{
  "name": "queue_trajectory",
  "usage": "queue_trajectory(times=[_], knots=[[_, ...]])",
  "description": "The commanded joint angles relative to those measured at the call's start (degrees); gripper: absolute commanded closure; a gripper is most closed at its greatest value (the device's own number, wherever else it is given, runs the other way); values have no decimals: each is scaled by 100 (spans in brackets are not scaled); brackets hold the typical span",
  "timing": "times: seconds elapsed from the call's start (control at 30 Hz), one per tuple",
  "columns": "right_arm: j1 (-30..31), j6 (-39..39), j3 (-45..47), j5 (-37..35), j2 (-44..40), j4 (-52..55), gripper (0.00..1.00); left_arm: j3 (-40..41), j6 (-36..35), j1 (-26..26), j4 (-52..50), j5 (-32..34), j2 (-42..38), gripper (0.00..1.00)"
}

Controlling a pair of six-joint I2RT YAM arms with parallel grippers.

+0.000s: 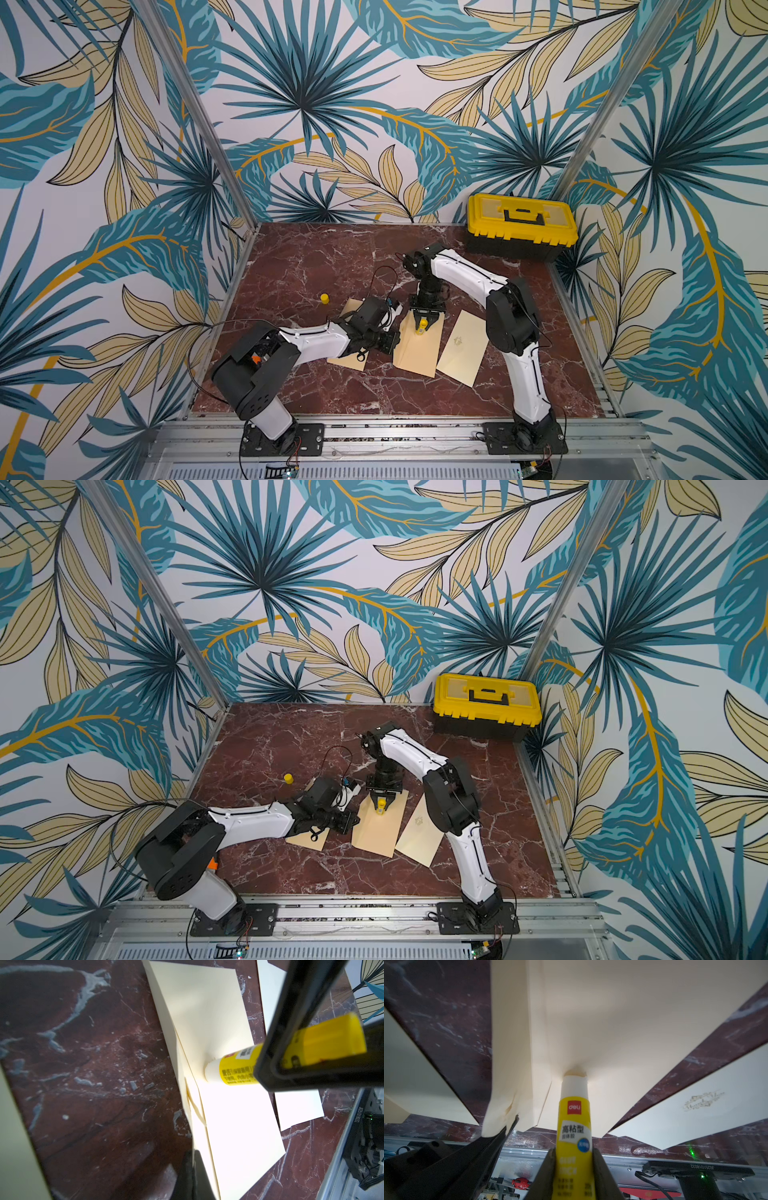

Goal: Seal the envelope with a glue stick
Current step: Apply the envelope at the center of the board.

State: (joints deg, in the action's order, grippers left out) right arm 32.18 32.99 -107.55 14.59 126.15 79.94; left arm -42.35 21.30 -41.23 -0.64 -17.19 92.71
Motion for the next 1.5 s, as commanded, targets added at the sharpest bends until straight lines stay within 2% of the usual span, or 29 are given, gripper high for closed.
queue_trajectory(times=[0.0, 0.2, 0.47, 0.63, 0.73, 1.1, 1.47], knots=[[-10, 130, -56, -535, 235, -394, 100, 137, -11, 16, 73, -43, -88, 98], [7, 159, 178, -234, 159, -607, 100, 139, -3, 20, 83, -27, -79, 98], [92, -326, 811, 405, -96, -108, 100, 139, 15, 16, 73, -3, -70, 98], [90, -407, 788, 408, -87, -81, 100, 139, 32, 15, 82, -4, -64, 98], [95, -245, 745, 298, 35, -394, 100, 130, 28, 18, 83, -21, -65, 98], [50, 147, 146, -1037, 307, -924, 100, 163, 27, 11, 92, -48, -90, 98], [100, 172, 1381, -1159, -845, -2075, 100, 183, 45, 11, 91, -12, -99, 98]])
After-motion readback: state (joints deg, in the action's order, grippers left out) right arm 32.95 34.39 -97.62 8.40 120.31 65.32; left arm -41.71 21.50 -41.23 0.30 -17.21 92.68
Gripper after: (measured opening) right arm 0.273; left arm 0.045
